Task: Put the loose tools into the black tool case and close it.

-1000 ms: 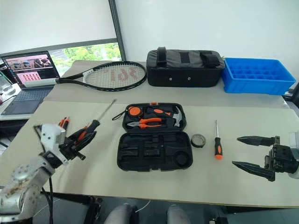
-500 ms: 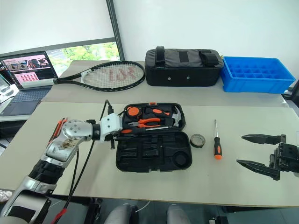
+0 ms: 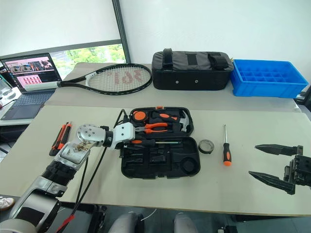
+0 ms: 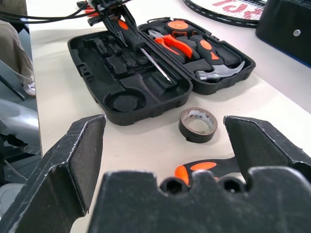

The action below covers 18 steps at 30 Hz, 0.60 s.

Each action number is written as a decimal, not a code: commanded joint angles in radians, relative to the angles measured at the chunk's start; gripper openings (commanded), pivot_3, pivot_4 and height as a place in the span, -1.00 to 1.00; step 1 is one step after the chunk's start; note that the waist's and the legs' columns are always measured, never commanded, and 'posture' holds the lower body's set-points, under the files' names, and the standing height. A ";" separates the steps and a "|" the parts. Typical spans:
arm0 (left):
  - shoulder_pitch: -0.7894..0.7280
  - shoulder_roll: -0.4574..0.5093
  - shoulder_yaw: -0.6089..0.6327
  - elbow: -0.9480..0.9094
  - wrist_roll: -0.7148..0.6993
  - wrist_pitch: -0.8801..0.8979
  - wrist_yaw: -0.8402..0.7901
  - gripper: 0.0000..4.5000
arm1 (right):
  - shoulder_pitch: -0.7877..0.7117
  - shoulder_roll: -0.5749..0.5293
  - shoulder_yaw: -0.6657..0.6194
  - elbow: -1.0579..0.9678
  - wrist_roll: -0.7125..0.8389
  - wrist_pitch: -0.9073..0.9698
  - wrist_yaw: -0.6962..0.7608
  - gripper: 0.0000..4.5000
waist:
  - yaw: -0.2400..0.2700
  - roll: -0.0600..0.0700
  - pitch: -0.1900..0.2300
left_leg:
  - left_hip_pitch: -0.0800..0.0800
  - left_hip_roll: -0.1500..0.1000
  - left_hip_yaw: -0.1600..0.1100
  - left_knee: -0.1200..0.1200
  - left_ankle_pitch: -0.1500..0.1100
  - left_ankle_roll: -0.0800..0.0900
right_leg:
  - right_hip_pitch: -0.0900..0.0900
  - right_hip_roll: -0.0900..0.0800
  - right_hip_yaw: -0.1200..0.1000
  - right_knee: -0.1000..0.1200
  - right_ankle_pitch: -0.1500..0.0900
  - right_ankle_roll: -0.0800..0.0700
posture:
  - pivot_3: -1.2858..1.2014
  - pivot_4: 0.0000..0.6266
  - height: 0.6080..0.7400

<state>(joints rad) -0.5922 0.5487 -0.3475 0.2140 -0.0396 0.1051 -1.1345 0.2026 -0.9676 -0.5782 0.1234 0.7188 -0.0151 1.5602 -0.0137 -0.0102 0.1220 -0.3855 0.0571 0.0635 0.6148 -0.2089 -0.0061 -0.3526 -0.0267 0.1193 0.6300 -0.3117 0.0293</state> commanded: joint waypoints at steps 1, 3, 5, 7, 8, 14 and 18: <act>-0.009 0.002 -0.023 0.028 0.035 -0.017 -0.018 -0.56 | -0.001 0.002 -0.042 -0.035 0.001 0.001 0.003 1.00 | 0.000 0.000 0.000 | 0.000 0.000 0.000 0.000 0.000 0.000 | 0.000 0.000 0.000 0.000 0.000 0.000 | 0.03 -0.52 0.51; -0.012 0.002 -0.022 0.043 0.039 -0.023 -0.019 -0.56 | -0.002 0.004 -0.039 -0.038 -0.002 0.001 0.000 1.00 | 0.000 0.000 0.000 | 0.000 0.000 0.000 0.000 0.000 0.000 | 0.000 0.000 0.000 0.000 0.000 0.000 | 0.03 -0.52 0.51; -0.020 -0.002 -0.021 0.065 0.043 -0.036 -0.016 -0.56 | -0.005 0.006 -0.035 -0.041 -0.005 0.001 -0.003 1.00 | 0.000 0.000 0.000 | 0.001 0.000 0.000 0.000 0.000 0.000 | 0.000 0.000 0.000 0.001 0.000 0.000 | 0.03 -0.52 0.51; -0.033 -0.010 -0.019 0.096 0.050 -0.049 -0.004 -0.56 | -0.009 0.007 -0.030 -0.043 -0.008 0.003 -0.006 1.00 | 0.000 0.000 0.000 | 0.001 0.000 0.000 0.000 0.000 0.000 | 0.000 0.000 0.000 0.001 0.000 0.000 | 0.03 -0.52 0.51; -0.039 -0.013 -0.018 0.108 0.054 -0.058 0.001 -0.34 | -0.011 0.008 -0.027 -0.045 -0.009 0.003 -0.007 1.00 | 0.000 0.000 0.000 | 0.001 0.000 0.000 0.000 0.000 0.000 | 0.001 0.000 0.000 0.001 0.000 0.000 | 0.03 -0.52 0.51; -0.060 -0.013 0.011 0.111 0.049 -0.095 0.001 0.58 | -0.015 0.010 -0.026 -0.055 -0.013 0.008 -0.012 1.00 | 0.000 0.001 0.000 | 0.001 -0.001 -0.001 0.001 0.000 0.000 | 0.001 0.000 0.000 0.002 0.000 0.001 | 0.03 -0.52 0.51; -0.080 -0.012 0.065 0.051 -0.006 -0.069 -0.007 0.97 | -0.010 0.010 -0.034 -0.058 -0.017 0.010 -0.010 1.00 | 0.001 0.001 0.000 | 0.001 -0.002 -0.002 0.003 0.000 0.000 | 0.001 0.000 0.000 0.003 0.001 0.001 | 0.03 -0.52 0.51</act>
<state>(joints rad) -0.6400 0.5298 -0.3310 0.3189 -0.0046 0.0226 -1.1435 0.2012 -0.9548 -0.5774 0.0864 0.6905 -0.0136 1.5461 -0.0129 -0.0095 0.1216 -0.3853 0.0555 0.0617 0.6174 -0.2086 -0.0058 -0.3517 -0.0269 0.1193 0.6325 -0.3111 0.0305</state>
